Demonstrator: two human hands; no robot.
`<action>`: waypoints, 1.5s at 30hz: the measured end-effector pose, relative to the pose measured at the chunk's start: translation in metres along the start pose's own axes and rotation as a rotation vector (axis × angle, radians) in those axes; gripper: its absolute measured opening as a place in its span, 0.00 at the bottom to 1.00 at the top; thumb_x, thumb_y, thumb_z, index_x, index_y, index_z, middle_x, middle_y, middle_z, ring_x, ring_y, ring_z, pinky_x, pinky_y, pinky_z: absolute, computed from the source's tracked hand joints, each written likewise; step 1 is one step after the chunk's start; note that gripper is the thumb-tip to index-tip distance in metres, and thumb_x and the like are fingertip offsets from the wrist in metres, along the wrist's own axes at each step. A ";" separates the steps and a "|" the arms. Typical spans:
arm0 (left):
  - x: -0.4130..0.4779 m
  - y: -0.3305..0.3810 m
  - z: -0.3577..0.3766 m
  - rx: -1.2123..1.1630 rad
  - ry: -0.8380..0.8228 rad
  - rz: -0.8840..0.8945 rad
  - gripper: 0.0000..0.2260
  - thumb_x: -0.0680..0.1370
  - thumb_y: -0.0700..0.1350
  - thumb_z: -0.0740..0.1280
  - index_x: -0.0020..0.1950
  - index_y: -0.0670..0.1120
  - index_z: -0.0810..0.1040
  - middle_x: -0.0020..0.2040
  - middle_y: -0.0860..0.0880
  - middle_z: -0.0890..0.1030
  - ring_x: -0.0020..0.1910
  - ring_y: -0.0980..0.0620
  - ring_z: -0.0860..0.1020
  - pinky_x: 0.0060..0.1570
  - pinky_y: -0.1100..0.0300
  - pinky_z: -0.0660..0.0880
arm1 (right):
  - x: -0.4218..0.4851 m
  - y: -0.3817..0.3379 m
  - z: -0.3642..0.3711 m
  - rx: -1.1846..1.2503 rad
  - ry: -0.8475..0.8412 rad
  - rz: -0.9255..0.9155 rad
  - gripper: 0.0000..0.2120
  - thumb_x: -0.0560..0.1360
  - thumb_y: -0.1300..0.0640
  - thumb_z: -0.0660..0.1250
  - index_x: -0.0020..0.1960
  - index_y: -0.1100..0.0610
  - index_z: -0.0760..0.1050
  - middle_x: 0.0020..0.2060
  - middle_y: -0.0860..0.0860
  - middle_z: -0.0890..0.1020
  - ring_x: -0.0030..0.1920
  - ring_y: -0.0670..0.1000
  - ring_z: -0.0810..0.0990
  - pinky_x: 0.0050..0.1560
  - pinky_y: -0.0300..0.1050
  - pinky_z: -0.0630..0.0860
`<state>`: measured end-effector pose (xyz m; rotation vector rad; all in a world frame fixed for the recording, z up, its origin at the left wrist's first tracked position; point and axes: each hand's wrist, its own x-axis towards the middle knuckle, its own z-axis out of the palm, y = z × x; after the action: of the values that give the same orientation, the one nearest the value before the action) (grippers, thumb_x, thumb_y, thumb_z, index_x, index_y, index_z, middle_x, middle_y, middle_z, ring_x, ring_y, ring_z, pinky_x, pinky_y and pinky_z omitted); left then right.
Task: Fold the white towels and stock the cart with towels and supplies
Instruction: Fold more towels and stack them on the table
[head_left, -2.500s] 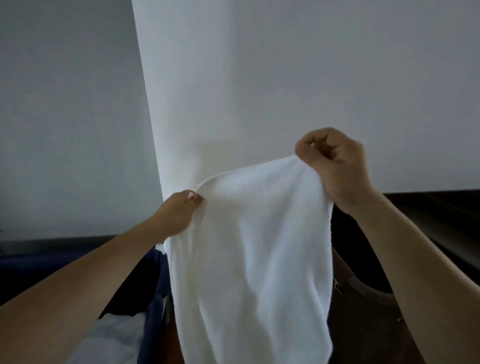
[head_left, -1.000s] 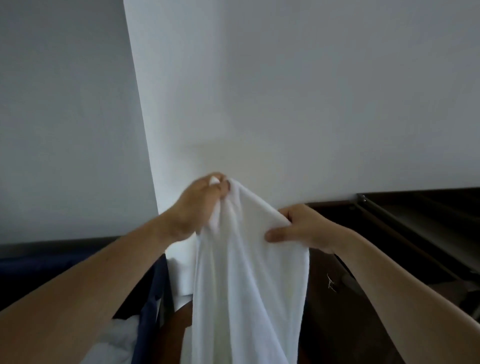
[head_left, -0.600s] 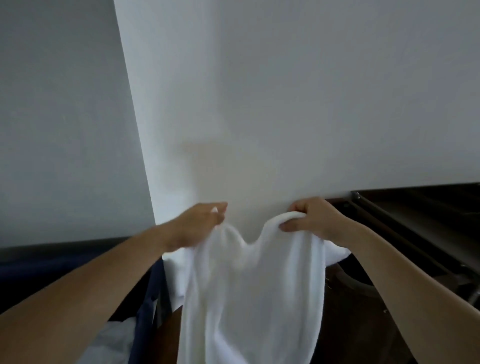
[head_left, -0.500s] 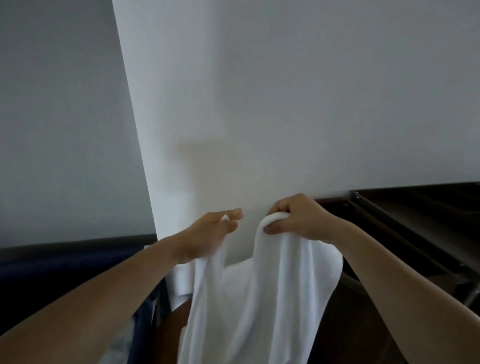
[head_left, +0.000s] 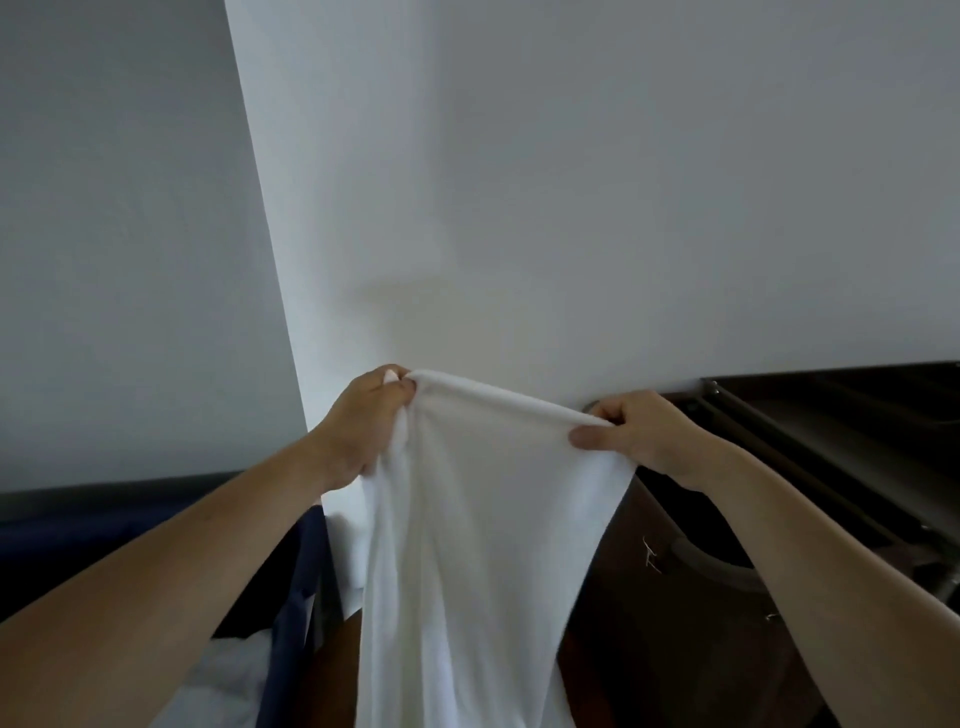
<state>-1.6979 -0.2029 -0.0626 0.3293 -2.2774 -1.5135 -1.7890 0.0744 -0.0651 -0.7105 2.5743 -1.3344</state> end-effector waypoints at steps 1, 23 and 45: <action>0.001 -0.005 -0.001 0.022 -0.001 -0.010 0.10 0.82 0.46 0.60 0.50 0.44 0.78 0.42 0.47 0.77 0.41 0.48 0.73 0.43 0.55 0.67 | -0.003 0.003 -0.004 0.030 -0.004 0.012 0.09 0.72 0.54 0.77 0.40 0.58 0.81 0.34 0.53 0.83 0.34 0.48 0.80 0.37 0.40 0.74; -0.007 -0.019 0.030 -0.097 -0.205 -0.013 0.19 0.75 0.51 0.74 0.47 0.33 0.81 0.42 0.40 0.84 0.41 0.48 0.81 0.49 0.50 0.80 | -0.007 -0.019 0.051 0.361 -0.238 -0.079 0.20 0.73 0.75 0.68 0.59 0.57 0.78 0.46 0.57 0.86 0.51 0.56 0.85 0.61 0.48 0.78; -0.045 -0.024 0.041 0.031 -0.365 0.221 0.22 0.72 0.56 0.61 0.43 0.36 0.76 0.37 0.40 0.76 0.37 0.49 0.72 0.42 0.50 0.73 | 0.002 -0.032 0.061 0.159 -0.030 -0.236 0.08 0.69 0.57 0.80 0.43 0.56 0.81 0.34 0.46 0.84 0.37 0.43 0.82 0.44 0.38 0.79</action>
<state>-1.6761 -0.1601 -0.1067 -0.2043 -2.5117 -1.5225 -1.7588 0.0129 -0.0753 -1.0205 2.3860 -1.5607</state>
